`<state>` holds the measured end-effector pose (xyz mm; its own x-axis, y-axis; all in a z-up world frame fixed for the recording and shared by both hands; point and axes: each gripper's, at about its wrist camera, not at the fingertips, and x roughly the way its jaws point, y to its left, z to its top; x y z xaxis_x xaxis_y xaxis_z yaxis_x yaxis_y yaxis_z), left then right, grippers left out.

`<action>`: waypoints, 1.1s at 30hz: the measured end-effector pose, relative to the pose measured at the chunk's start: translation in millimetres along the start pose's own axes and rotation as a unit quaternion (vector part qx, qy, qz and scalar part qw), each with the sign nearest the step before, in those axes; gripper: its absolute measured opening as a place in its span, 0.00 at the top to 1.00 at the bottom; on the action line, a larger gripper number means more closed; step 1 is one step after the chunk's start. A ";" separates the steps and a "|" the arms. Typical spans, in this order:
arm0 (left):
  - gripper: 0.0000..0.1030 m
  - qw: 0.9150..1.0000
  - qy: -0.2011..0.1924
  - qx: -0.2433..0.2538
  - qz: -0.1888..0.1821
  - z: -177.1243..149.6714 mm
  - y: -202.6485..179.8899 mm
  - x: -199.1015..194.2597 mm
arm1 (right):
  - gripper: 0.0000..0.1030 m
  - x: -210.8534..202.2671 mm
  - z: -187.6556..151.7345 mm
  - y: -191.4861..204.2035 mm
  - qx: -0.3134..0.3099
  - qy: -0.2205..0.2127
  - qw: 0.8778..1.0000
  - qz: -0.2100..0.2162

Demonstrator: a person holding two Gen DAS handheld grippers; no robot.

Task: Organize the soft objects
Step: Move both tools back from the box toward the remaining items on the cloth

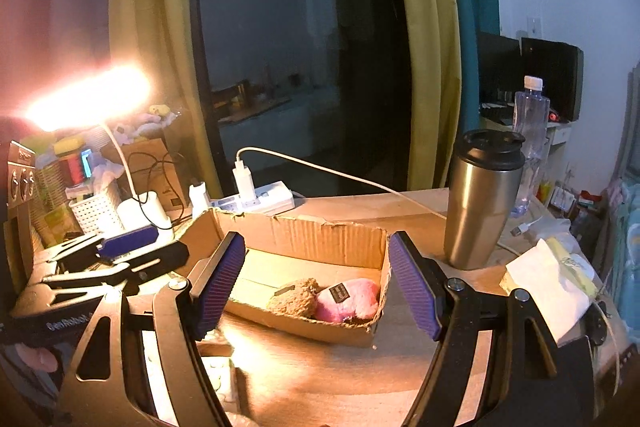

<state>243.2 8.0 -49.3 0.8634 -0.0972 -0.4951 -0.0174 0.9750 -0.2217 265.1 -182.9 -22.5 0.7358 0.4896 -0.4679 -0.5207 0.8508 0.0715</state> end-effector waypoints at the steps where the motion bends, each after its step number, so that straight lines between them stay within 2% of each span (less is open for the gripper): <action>1: 0.28 1.000 -0.006 -0.003 0.003 0.1 2.1 -5.4 | 0.25 -2.6 -0.4 2.2 -0.001 -0.001 1.000 -0.001; 5: 0.28 0.999 -0.028 -0.014 0.008 -0.2 8.7 -24.2 | 0.25 -13.3 -1.8 9.0 -0.005 -0.005 1.000 -0.002; 13: 0.28 0.999 -0.046 -0.020 0.015 -2.6 20.1 -48.6 | 0.25 -28.8 -7.7 23.1 -0.014 -0.005 1.000 -0.005; 33: 0.28 0.998 -0.047 -0.040 0.018 -38.6 42.3 -89.5 | 0.25 -45.5 -52.9 48.9 -0.020 0.034 0.999 -0.008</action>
<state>145.7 50.2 -46.8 0.9051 -0.0391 -0.4233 -0.0862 0.9582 -0.2728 183.3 -173.7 -44.3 0.7141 0.4600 -0.5276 -0.5264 0.8497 0.0283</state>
